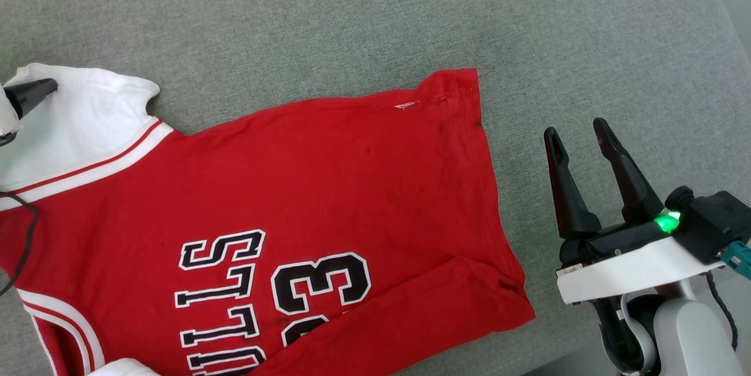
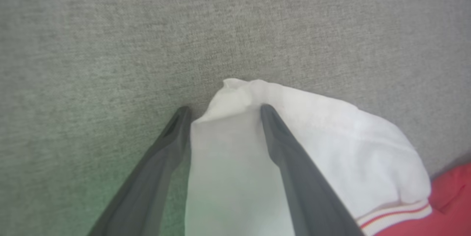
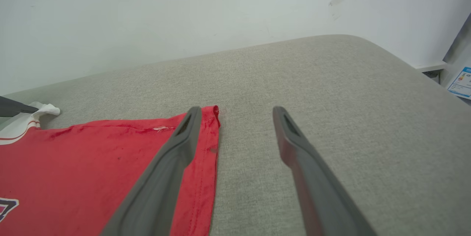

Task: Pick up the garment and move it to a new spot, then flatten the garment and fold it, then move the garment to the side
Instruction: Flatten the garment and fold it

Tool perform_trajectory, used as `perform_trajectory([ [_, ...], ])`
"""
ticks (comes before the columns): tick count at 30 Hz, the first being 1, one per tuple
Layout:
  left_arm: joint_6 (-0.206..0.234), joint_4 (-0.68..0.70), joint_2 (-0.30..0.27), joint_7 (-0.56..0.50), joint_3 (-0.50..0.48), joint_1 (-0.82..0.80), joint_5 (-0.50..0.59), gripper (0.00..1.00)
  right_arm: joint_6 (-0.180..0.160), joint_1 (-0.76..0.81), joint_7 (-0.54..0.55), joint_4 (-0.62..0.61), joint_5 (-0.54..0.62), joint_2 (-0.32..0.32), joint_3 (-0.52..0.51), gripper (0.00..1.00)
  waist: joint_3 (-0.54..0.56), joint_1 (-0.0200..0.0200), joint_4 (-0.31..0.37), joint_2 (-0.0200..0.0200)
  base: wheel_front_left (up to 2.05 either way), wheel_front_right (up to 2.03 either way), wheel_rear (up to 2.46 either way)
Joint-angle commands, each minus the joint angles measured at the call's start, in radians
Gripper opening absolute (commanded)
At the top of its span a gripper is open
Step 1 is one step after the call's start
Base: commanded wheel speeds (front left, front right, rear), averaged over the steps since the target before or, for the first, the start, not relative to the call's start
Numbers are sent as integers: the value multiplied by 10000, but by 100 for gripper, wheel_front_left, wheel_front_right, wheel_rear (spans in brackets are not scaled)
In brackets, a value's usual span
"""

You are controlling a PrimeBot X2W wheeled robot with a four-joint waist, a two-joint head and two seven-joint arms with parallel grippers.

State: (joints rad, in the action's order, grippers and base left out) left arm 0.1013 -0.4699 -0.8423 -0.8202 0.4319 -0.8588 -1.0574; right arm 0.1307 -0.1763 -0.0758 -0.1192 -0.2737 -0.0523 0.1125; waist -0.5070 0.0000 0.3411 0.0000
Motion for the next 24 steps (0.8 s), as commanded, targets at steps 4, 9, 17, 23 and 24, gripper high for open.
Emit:
perform_trajectory([
  [4, 171, -370, 609, -725, 599, 888, -217, 0, 0, -231, 11, 120, -248, 34, 50, 100, -60, 0, 23, 0, 0, 0, 0],
  [9, -75, -118, 612, 457, 363, 543, 128, 0, 0, -335, 283, 343, -542, 33, 102, 100, 130, 0, -68, 0, 0, 0, 0],
  [17, -582, 110, 901, 2015, 233, -109, 630, 0, 0, -991, 1805, 1640, -1325, -225, -294, 100, 730, 0, -661, 0, 0, 0, 0],
  [23, -967, 602, 1348, 2708, 309, -326, 746, 0, 0, -2157, 3796, 2760, -1789, -673, -513, 100, 929, 0, -1335, 0, 0, 0, 0],
  [24, -1008, 727, 1371, 2777, 333, -375, 795, 0, 0, -2379, 4173, 2867, -1776, -777, -500, 100, 916, 0, -1441, 0, 0, 0, 0],
])
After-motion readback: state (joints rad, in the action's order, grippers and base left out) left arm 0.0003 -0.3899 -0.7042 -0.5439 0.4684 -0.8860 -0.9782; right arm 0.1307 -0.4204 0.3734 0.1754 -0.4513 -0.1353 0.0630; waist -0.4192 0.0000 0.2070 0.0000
